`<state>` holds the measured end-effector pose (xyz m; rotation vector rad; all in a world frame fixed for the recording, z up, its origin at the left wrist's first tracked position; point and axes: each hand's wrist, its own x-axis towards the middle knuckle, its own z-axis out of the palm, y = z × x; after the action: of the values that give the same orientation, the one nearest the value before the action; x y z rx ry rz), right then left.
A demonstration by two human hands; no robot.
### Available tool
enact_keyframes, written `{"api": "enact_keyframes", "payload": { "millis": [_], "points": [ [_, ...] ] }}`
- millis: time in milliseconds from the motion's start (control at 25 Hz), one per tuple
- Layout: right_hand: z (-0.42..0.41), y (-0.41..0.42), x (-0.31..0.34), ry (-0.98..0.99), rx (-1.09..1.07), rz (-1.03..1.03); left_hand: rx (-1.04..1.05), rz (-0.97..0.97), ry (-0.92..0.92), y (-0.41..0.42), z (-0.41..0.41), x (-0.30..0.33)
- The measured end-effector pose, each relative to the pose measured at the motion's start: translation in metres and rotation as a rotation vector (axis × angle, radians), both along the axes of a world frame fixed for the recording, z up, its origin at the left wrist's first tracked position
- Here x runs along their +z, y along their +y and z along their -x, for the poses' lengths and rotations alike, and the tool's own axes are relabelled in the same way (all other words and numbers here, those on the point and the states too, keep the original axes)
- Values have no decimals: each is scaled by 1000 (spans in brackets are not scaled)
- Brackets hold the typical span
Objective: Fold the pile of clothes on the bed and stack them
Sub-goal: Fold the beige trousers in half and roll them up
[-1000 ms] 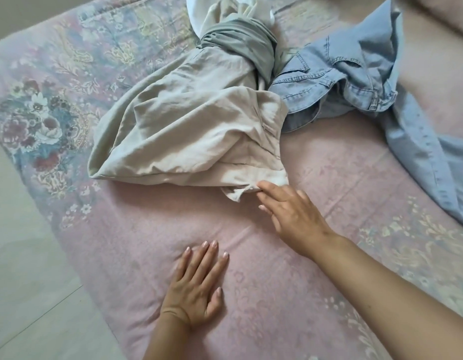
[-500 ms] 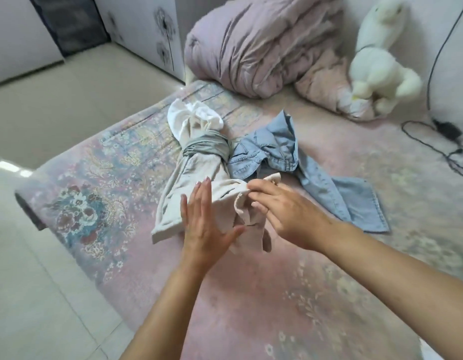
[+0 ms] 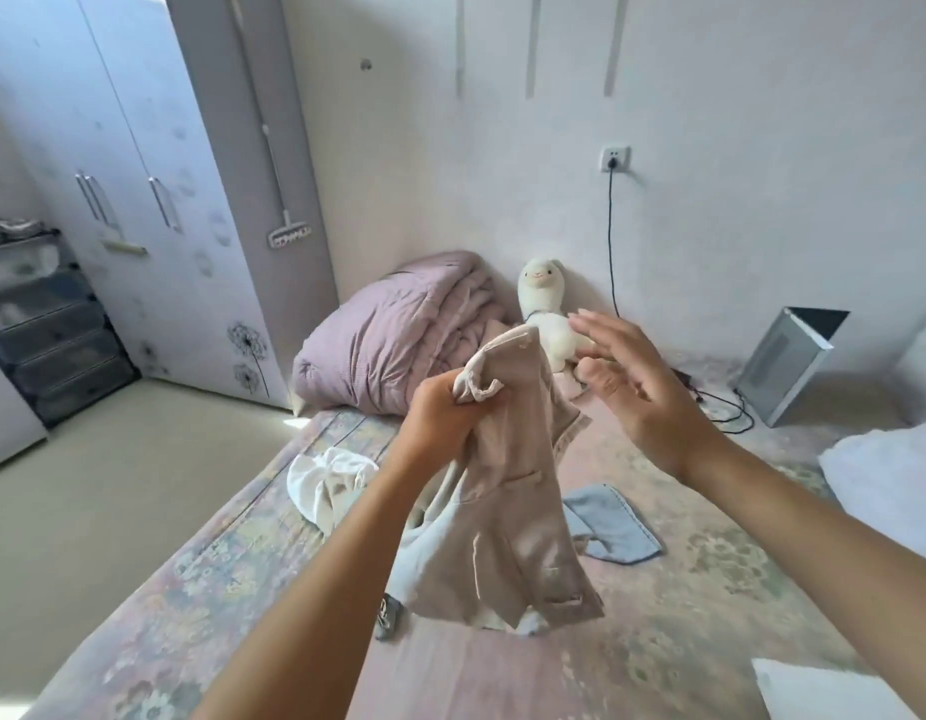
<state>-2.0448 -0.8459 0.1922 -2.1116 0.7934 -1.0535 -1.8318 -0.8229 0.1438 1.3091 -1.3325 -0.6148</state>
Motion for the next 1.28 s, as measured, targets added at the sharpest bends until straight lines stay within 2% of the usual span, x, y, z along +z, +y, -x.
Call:
{"api": "enact_keyframes", "payload": {
  "millis": [80,200,360,520,640,720,800,920,1040,1080,1280],
  "points": [
    [37,7,10,2,-118,-150,-72,17,12,-1,18,33],
    [74,6,15,161,-109,-295,-102,63,6,0,51,76],
    [85,-3,57,74,-9,-195,-143,68,-72,7,78,128],
    [87,-5,118,-27,102,-89,-225,-29,-197,7,86,161],
    [87,-13,147,54,155,-106,-286,-93,-326,6,85,164],
    [83,-19,154,159,139,-73,-291,-94,-307,7,89,160],
    [78,-20,160,171,105,-58,-272,-89,-247,8,91,163],
    [64,-9,188,84,52,-45,-203,16,-177,8,90,180],
    [51,-5,238,-141,-57,-74,11,199,-126,18,80,182],
    [49,-7,255,-221,-103,-77,61,263,-153,28,77,174],
    [52,-7,320,-453,-224,-97,-32,401,-490,83,89,89]
  ]
}}
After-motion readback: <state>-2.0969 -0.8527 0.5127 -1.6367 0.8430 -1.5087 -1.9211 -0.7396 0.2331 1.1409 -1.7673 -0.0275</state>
